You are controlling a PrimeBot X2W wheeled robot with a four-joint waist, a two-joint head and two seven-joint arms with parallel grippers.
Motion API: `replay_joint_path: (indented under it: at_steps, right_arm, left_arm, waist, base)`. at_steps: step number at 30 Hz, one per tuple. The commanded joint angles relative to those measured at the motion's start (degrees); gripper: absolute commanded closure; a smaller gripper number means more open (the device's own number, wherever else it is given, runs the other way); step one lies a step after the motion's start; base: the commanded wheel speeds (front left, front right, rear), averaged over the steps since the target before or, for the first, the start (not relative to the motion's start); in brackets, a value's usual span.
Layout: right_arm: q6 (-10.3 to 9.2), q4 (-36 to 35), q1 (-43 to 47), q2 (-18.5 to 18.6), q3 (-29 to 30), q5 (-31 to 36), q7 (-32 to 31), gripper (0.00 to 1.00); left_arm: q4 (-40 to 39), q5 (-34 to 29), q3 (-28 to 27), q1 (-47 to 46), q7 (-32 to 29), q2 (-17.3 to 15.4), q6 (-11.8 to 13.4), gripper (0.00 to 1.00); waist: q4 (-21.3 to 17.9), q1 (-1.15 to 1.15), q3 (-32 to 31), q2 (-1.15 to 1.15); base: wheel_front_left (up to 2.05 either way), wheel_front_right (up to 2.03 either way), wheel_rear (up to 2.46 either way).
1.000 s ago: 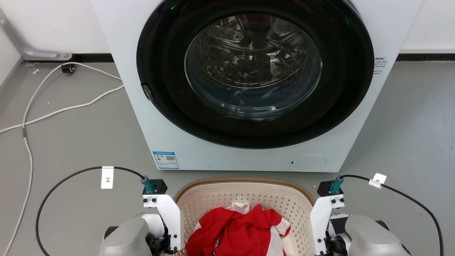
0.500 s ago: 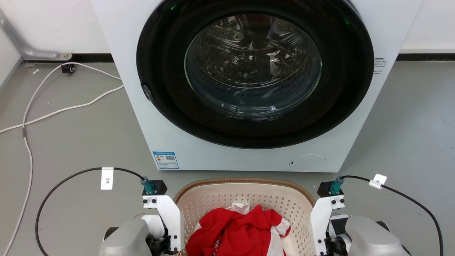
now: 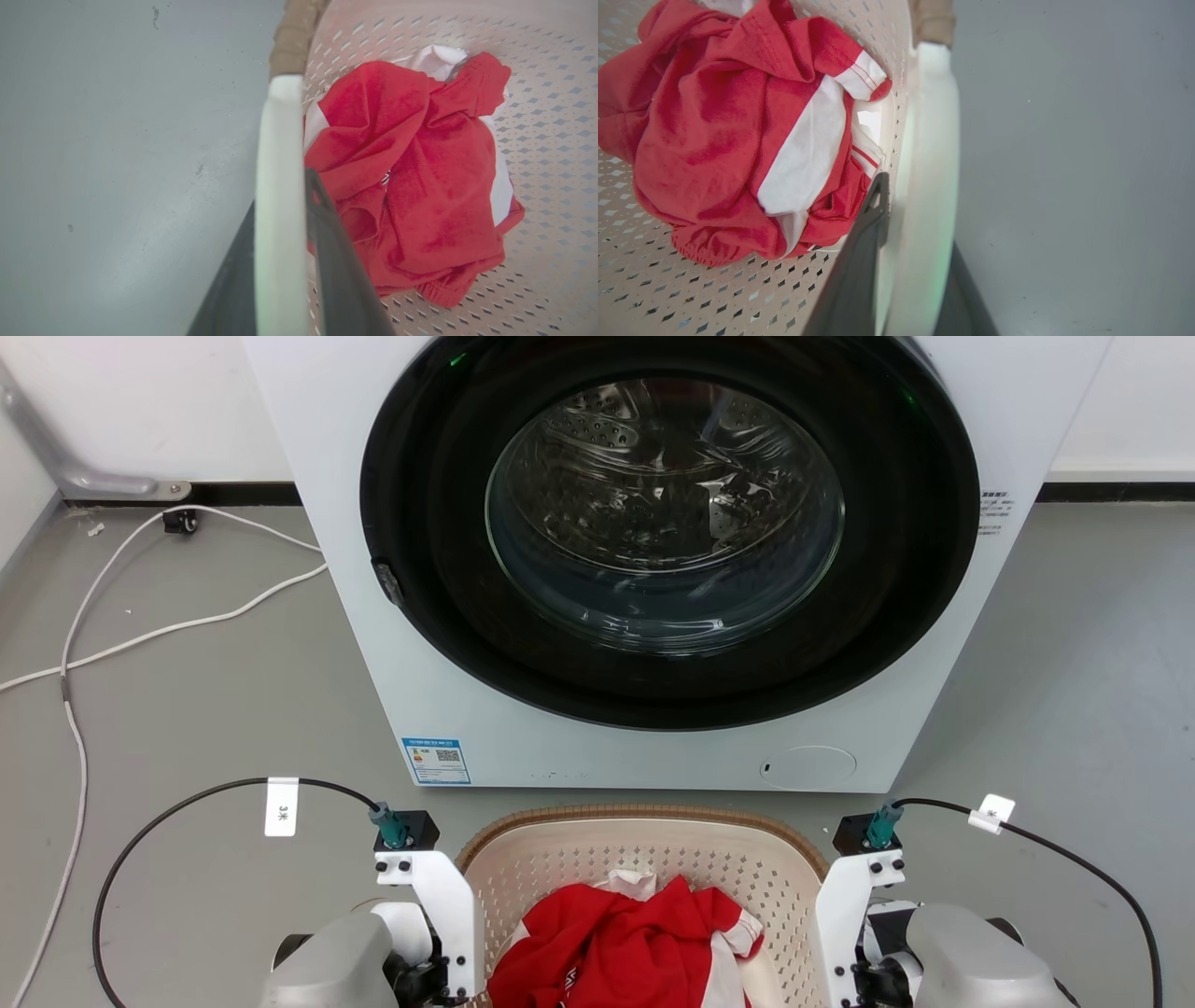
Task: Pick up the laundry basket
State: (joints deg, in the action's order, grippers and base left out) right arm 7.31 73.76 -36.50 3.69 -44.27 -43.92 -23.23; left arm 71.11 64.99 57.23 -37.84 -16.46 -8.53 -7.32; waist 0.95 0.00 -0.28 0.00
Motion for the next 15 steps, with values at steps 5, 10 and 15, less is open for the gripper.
replay_joint_path:
  at_steps: [5,10,15]
  right_arm:
    - [0.32,-0.3,-0.3,-0.8,-0.6,-0.5,0.1,1.0]
    - [0.32,-0.2,-0.4,-0.8,-0.8,-0.8,0.2,1.0]
    - [0.32,-0.2,-0.5,-0.7,-1.1,-1.0,0.5,1.0]
  left_arm:
    - [-0.4,0.6,0.6,0.1,0.6,0.9,-0.3,1.0]
    - [-0.3,0.9,1.0,0.0,0.8,0.9,-0.3,1.0]
    - [-0.4,1.7,0.8,0.1,1.3,1.0,-0.3,1.0]
  waist:
    - [0.1,0.0,-0.2,0.0]
    - [0.0,0.0,-0.3,0.0]
    - [0.0,0.0,-0.4,0.0]
  base:
    - [0.0,0.0,0.0]
    - [0.0,0.0,0.0]
    - [0.0,0.0,0.0]
